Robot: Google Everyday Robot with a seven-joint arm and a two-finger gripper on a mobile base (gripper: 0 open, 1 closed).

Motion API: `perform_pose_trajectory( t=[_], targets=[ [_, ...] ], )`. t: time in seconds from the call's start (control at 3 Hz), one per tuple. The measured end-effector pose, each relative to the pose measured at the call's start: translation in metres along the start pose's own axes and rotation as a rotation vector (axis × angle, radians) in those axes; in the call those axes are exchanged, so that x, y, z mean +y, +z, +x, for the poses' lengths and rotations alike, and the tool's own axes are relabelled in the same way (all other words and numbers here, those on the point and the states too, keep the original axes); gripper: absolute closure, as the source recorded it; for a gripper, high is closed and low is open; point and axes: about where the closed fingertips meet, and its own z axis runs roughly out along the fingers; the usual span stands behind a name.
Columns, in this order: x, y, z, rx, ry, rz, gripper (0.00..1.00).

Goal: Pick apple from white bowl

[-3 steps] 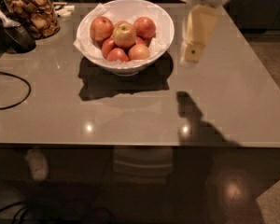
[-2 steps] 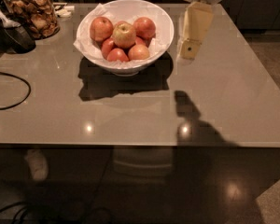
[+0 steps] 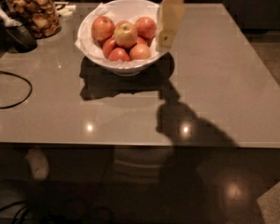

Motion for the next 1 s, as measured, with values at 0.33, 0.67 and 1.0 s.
perform_pose_trajectory(
  t=[0.33,0.67,1.0],
  targets=[
    [-0.035,0.009,-0.019,-0.014,0.004,0.011,0.0],
    [-0.061,0.015,-0.029,-0.026,0.012,0.026,0.0],
    [-0.082,0.023,-0.039,-0.043,0.018,0.038,0.0]
  ],
)
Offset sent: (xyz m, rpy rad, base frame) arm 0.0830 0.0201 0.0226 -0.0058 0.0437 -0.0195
